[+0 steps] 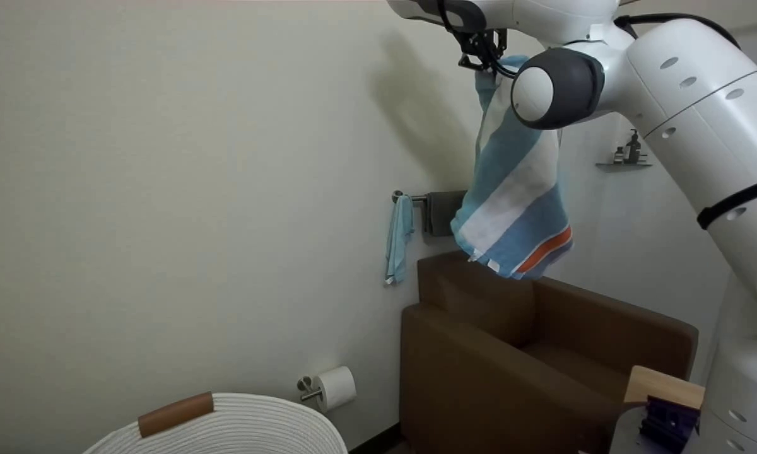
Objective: Remove the towel from the basket and put it on the sofa
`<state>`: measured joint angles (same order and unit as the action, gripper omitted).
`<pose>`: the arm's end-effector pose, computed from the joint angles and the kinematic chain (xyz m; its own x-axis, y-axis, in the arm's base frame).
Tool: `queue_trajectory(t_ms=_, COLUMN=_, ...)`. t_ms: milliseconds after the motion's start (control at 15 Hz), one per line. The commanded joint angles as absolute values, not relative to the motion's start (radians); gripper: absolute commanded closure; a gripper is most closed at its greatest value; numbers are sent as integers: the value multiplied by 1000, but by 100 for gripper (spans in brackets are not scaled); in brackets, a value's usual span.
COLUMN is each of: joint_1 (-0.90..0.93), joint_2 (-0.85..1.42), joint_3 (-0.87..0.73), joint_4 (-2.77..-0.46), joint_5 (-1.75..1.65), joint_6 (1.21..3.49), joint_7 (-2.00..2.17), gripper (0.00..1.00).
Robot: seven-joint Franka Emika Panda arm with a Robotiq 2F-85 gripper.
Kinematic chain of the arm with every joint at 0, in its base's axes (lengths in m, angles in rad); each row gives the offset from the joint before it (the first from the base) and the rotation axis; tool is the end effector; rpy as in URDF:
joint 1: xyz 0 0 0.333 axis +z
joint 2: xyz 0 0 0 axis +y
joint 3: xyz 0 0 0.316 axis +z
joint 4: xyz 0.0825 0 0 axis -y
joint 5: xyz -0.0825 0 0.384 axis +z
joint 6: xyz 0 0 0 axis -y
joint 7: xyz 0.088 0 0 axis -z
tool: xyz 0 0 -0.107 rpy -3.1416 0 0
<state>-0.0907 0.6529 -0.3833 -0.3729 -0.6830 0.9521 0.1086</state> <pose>0.5486 -0.2246 0.7476 0.6560 -0.7201 0.2262 -0.6417 -0.3742 0.6694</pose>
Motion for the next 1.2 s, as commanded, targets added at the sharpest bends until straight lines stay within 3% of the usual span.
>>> queue_trajectory(t_ms=0, joint_1=-91, joint_2=653, joint_3=-374, joint_4=-370, joint_5=-690, joint_6=948, joint_7=109, gripper=85)
queue_trajectory(t_ms=133, joint_1=-89, joint_2=653, joint_3=-374, joint_4=-370, joint_5=-690, joint_6=948, joint_7=109, gripper=85)
queue_trajectory(t_ms=200, joint_1=-89, joint_2=653, joint_3=-374, joint_4=-370, joint_5=-690, joint_6=948, joint_7=109, gripper=95)
queue_trajectory(t_ms=533, joint_1=-156, joint_2=680, joint_3=-330, joint_4=-363, joint_5=-588, joint_6=992, joint_7=204, gripper=94)
queue_trajectory(t_ms=1133, joint_1=-508, joint_2=682, joint_3=-293, joint_4=-380, joint_5=-306, joint_6=1101, joint_7=114, gripper=94)
